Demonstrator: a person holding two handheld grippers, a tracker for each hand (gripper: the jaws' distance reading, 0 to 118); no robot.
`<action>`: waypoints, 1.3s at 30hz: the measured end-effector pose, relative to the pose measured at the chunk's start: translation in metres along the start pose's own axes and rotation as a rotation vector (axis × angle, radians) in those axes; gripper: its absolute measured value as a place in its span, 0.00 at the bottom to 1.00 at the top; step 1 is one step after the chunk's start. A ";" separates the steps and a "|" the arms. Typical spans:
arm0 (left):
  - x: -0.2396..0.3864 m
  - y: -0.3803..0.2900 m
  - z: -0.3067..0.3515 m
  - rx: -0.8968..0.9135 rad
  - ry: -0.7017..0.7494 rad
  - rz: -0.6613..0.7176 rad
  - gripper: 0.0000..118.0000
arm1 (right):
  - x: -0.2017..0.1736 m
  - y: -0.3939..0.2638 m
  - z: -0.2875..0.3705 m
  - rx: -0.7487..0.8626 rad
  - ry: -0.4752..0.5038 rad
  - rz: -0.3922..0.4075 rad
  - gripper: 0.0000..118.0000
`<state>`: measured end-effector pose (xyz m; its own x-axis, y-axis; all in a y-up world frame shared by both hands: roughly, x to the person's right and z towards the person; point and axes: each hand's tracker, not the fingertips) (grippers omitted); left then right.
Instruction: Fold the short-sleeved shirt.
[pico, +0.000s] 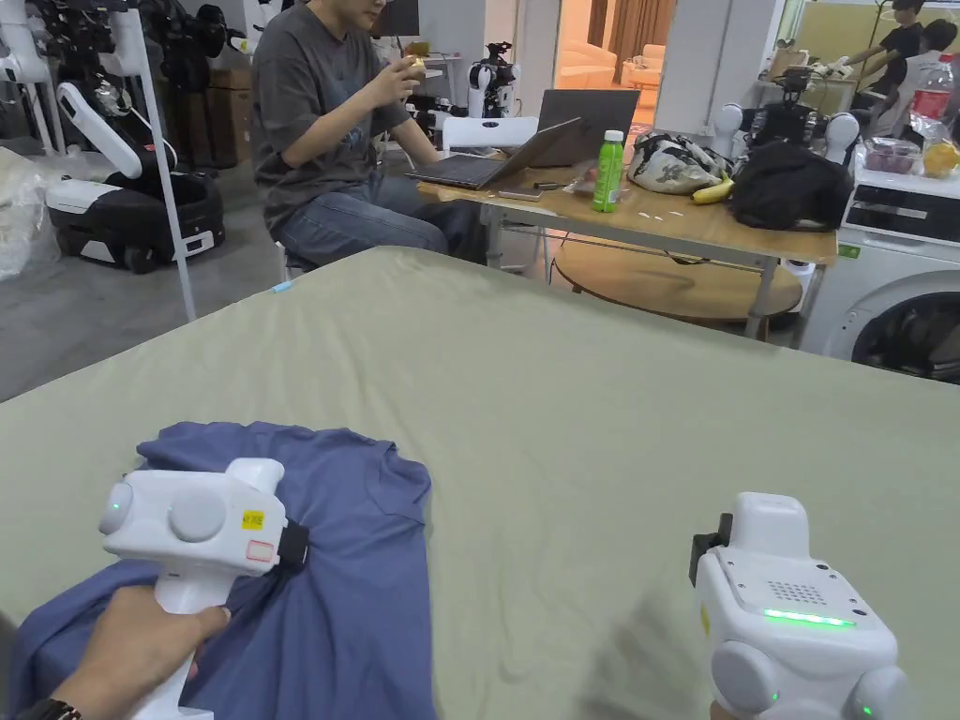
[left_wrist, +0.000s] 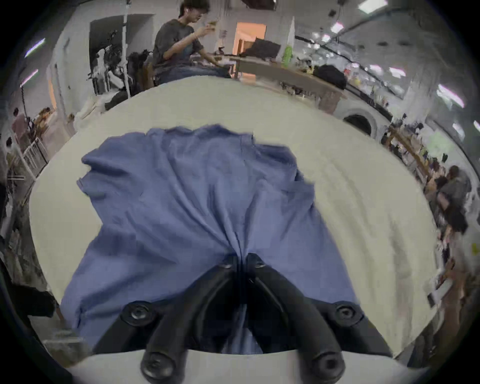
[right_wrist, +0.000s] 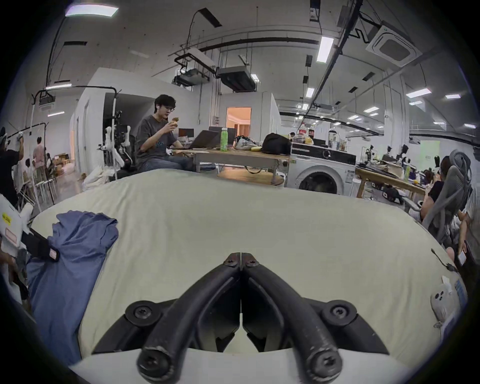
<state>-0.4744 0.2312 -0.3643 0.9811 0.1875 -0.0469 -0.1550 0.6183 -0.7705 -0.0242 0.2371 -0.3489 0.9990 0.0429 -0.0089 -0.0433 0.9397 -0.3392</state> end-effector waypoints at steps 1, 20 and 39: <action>0.002 0.004 0.007 0.017 -0.008 -0.006 0.00 | 0.003 0.002 0.002 0.004 -0.003 0.001 0.00; 0.256 0.101 0.129 0.349 -0.428 -0.293 0.00 | 0.103 0.026 0.057 0.091 -0.173 -0.042 0.00; 0.516 -0.046 0.039 0.025 -0.851 -0.650 0.00 | 0.263 -0.006 0.135 0.062 -0.519 -0.107 0.00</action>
<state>0.0341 0.3293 -0.3279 0.4743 0.2812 0.8343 0.3568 0.8049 -0.4742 0.2380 0.2884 -0.2218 0.8640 0.0928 0.4949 0.0432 0.9656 -0.2566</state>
